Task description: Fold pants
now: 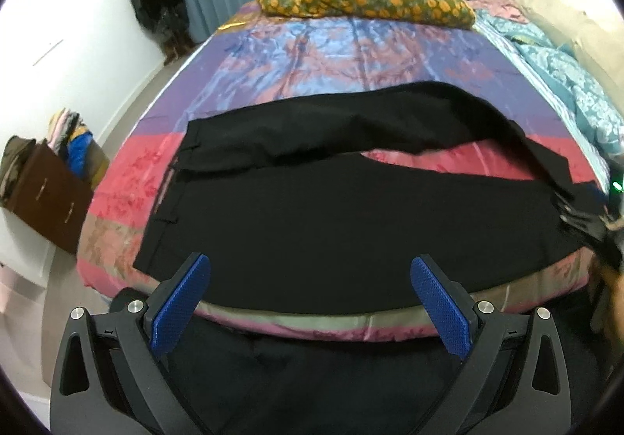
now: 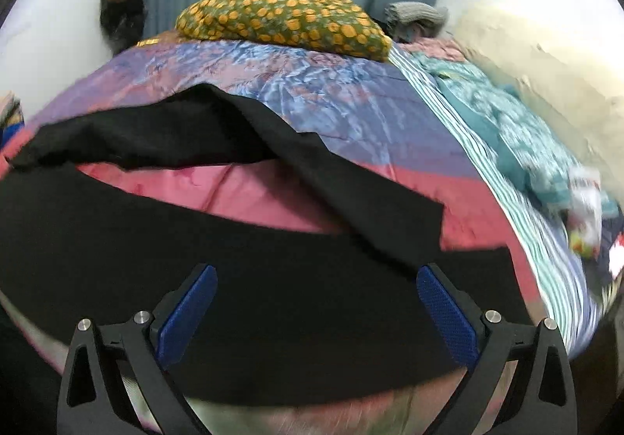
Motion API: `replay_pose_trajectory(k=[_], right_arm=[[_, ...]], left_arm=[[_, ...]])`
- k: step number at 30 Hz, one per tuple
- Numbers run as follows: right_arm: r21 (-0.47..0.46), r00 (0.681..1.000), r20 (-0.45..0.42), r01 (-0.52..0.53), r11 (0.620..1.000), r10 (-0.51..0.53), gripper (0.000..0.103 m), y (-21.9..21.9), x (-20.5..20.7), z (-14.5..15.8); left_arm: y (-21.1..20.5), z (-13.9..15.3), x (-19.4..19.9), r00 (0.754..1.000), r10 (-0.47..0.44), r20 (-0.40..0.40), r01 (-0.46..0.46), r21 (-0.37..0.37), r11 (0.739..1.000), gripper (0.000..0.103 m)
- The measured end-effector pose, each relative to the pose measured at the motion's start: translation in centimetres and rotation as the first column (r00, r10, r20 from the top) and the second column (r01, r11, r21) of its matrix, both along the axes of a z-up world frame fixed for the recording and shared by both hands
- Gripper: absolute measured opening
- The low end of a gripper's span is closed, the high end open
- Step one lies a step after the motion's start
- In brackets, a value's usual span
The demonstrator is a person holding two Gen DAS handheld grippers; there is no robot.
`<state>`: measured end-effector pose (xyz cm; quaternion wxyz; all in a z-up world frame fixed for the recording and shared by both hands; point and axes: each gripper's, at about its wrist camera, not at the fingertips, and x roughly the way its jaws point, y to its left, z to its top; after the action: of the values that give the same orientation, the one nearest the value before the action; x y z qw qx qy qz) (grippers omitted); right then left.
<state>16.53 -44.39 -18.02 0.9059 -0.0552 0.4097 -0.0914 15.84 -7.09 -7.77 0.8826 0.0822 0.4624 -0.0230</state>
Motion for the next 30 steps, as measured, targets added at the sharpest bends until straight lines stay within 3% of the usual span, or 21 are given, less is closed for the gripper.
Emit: replay_pose_trajectory(k=[5,7,9,14,16,17,18,21,23,25,27,29,30], right_arm=[[-0.086,0.994,-0.086,-0.068,0.994,0.060,0.074,-1.8,5.9,-3.8],[-0.099,0.989,-0.114,-0.103,0.990,0.092,0.060,-2.4,8.0,-4.5],[-0.063,0.977,-0.168,-0.146,0.987,0.133,0.011,-3.3,10.4,-4.8],[-0.019,0.966,-0.205,-0.167,0.986,0.160,0.011,-7.8,16.5,-0.1],[0.025,0.970,-0.217,-0.102,0.994,0.105,0.029,-11.1,20.8,2.4],[0.060,0.972,-0.232,-0.026,0.998,0.040,0.054,-13.5,23.4,3.4],[0.080,0.976,-0.218,0.045,0.996,-0.026,0.072,-15.5,25.1,4.4],[0.138,0.981,-0.087,0.185,0.973,-0.174,0.077,-20.4,26.5,7.3],[0.184,0.973,-0.040,0.230,0.956,-0.226,0.080,-22.9,25.7,7.5],[0.242,0.952,-0.051,0.304,0.921,-0.301,0.080,-26.0,23.9,5.7],[0.319,0.927,-0.119,0.375,0.870,-0.355,0.080,-28.4,22.2,2.6],[0.438,0.899,-0.190,0.437,0.786,-0.394,0.079,-30.7,20.5,-1.1],[0.512,0.886,-0.219,0.460,0.725,-0.408,0.079,-31.6,19.7,-3.1]], left_arm=[[-1.0,-1.3,0.7,0.999,-0.025,-0.037,0.026,0.022,0.999,0.103],[-1.1,-2.2,1.0,0.998,-0.022,-0.066,0.024,0.030,0.999,0.103],[-1.0,-2.8,1.4,0.996,-0.012,-0.094,0.016,0.036,0.999,0.102],[-0.6,-3.6,2.4,0.994,0.020,-0.107,-0.015,0.050,0.999,0.102],[-0.8,-4.3,3.0,0.991,0.028,-0.130,-0.022,0.049,0.999,0.102],[-1.1,-4.6,3.2,0.989,0.026,-0.146,-0.020,0.045,0.999,0.102],[-1.5,-4.8,3.4,0.987,0.020,-0.162,-0.014,0.039,0.999,0.102],[-2.3,-4.5,3.2,0.988,0.001,-0.154,0.004,0.030,1.000,0.102],[-2.5,-4.5,3.1,0.991,-0.007,-0.136,0.013,0.043,0.999,0.102],[-2.6,-5.3,3.4,0.989,-0.006,-0.150,0.015,0.058,0.998,0.102],[-2.8,-6.4,3.9,0.981,-0.008,-0.193,0.017,0.047,0.999,0.102],[-3.1,-7.1,4.2,0.975,-0.012,-0.220,0.021,0.039,0.999,0.102],[-3.5,-7.5,4.3,0.973,-0.020,-0.232,0.030,0.040,0.999,0.102]])
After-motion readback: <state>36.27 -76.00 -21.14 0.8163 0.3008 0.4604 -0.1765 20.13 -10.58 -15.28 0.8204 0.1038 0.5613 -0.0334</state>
